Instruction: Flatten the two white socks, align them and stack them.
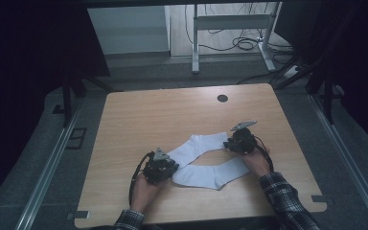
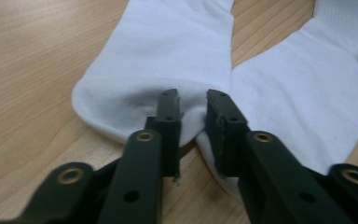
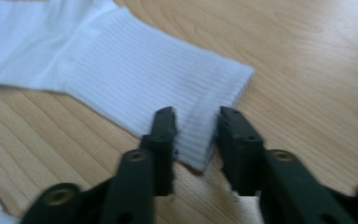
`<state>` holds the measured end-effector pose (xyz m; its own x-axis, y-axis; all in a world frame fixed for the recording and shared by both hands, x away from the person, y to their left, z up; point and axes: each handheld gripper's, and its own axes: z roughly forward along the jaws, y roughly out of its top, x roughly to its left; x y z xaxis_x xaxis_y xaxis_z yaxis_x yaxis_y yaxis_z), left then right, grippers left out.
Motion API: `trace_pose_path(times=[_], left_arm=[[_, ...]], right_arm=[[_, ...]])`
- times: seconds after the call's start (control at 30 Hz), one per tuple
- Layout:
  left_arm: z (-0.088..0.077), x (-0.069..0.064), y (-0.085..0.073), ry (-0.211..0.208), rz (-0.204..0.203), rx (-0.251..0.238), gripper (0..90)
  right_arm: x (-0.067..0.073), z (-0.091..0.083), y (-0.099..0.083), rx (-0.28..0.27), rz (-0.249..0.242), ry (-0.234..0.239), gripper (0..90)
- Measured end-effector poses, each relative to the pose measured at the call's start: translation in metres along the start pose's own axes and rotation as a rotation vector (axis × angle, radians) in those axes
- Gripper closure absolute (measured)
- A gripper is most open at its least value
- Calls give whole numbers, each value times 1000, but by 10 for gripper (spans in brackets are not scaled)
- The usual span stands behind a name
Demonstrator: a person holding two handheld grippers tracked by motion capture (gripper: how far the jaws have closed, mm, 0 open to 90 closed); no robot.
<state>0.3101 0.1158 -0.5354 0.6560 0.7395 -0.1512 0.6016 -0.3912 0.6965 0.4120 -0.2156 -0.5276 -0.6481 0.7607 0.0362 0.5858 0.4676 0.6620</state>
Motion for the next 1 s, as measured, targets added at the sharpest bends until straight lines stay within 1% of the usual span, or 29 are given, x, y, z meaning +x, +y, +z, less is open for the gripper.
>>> trace_pose_path(times=[0.03,0.07,0.13,0.2,0.27,0.33,0.37,0.43,0.47,0.53,0.6,0.63,0.67,0.7,0.73,0.77,0.8,0.83,0.87,0.9,0.93,0.97,1.0], left_arm=[[0,1,0,-3,-8,-3,806],[-1,1,0,-4,-15,-7,829],[-4,2,1,-6,-20,-14,840],[-8,1,3,-4,-26,-29,858],[-12,-1,5,-10,-28,-44,861],[-17,-4,6,-15,-30,-56,869],[-21,-6,7,-19,-32,-58,872],[-31,-12,10,-32,-35,-68,876],[-39,-15,13,-40,-28,-81,877],[-58,-20,24,-46,-18,-126,879],[-74,-16,43,-23,-18,-174,882],[-77,-11,53,-3,-23,-190,882],[-76,-4,63,29,-33,-186,880],[-70,5,70,74,-41,-160,869],[-61,14,75,132,-47,-131,814],[-52,24,76,156,-72,-108,702],[-43,34,74,165,-116,-91,674],[-38,38,71,171,-134,-92,646],[-34,42,68,174,-148,-98,624],[-31,45,63,172,-160,-97,594],[-29,46,58,176,-161,-91,566],[-27,47,54,185,-159,-86,527],[-26,47,51,189,-158,-82,509]], right_arm=[[0,0,0,-4,20,12,777],[1,0,-1,-5,28,19,794],[3,-1,0,-4,12,11,808],[4,-4,0,-6,4,16,809],[6,-9,1,-19,3,24,808],[8,-17,2,-24,3,29,807],[9,-22,3,-30,-6,32,807],[14,-37,4,-34,-19,38,807],[16,-43,5,-35,-27,38,807],[20,-63,11,-50,-49,36,807],[19,-80,24,-68,-57,23,804],[17,-86,34,-90,-51,15,800],[13,-88,44,-103,-45,11,788],[10,-85,54,-101,-38,8,735],[6,-78,64,-87,-35,-3,646],[2,-69,70,-85,-32,-26,627],[-1,-60,74,-75,-22,-34,613],[-5,-50,75,-64,-2,-31,596],[-7,-46,74,-68,0,-29,598],[-8,-42,72,-72,5,-25,603],[-10,-39,69,-69,4,-21,602],[-10,-36,65,-54,6,-12,602],[-11,-34,62,-48,-2,-14,600]])
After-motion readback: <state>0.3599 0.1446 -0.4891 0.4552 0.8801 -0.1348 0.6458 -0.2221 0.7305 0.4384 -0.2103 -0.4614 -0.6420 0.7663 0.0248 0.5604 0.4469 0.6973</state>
